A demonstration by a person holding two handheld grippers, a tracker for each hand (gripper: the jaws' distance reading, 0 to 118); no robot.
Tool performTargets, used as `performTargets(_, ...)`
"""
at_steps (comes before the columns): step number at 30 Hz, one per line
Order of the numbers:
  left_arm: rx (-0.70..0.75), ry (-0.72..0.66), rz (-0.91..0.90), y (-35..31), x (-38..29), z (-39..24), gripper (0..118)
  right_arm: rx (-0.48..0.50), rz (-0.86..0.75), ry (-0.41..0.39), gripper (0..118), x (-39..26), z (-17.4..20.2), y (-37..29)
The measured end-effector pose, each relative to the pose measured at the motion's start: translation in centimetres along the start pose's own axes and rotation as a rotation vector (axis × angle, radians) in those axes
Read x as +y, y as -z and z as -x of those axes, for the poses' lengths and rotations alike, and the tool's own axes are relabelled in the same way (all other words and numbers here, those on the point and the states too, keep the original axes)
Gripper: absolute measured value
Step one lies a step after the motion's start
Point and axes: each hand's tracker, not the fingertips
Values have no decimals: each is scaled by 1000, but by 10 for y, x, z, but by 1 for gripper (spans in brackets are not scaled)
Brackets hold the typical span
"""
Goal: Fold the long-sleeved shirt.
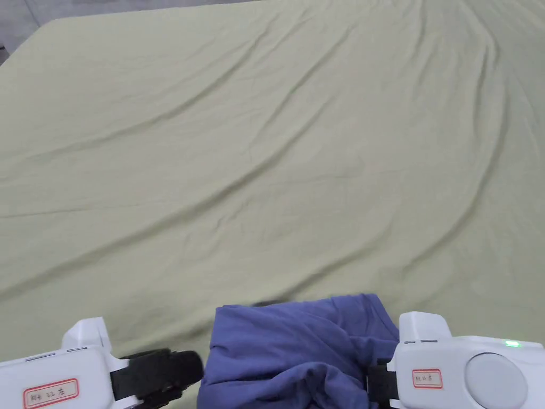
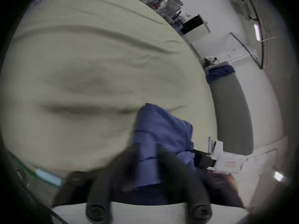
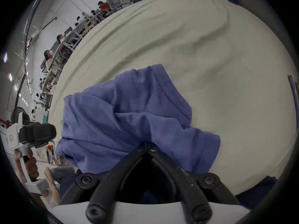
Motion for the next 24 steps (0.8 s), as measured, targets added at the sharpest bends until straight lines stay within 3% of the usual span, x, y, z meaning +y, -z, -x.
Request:
performTargets(2,-67,6,-11,18,4,2,113,14,-3,7,3,-1,-3,1)
performTargets(4,-104,-34,-42,35,5,12,114,32,-9,27,3,-2,-7,1)
performTargets(8,-167,-145,127,85,8,9,115,72,-12,73,3,-4,-14,-1)
performTargets(10,-185,-63,134,102,12,-4,118,93,-4,99,3,-2,-21,4)
performTargets(11,-188,-29,145,103,14,-9,115,104,1,115,3,-1,-23,4)
performTargets(14,-182,-8,125,87,19,-12,68,112,14,142,3,3,-24,2)
performTargets(15,-181,-2,142,87,16,-13,11,109,14,148,3,3,-21,-1)
performTargets(20,-118,39,121,60,14,-17,10,9,-52,187,3,4,17,-18)
performTargets(24,-119,-26,92,12,43,22,10,67,-128,104,3,6,90,-29)
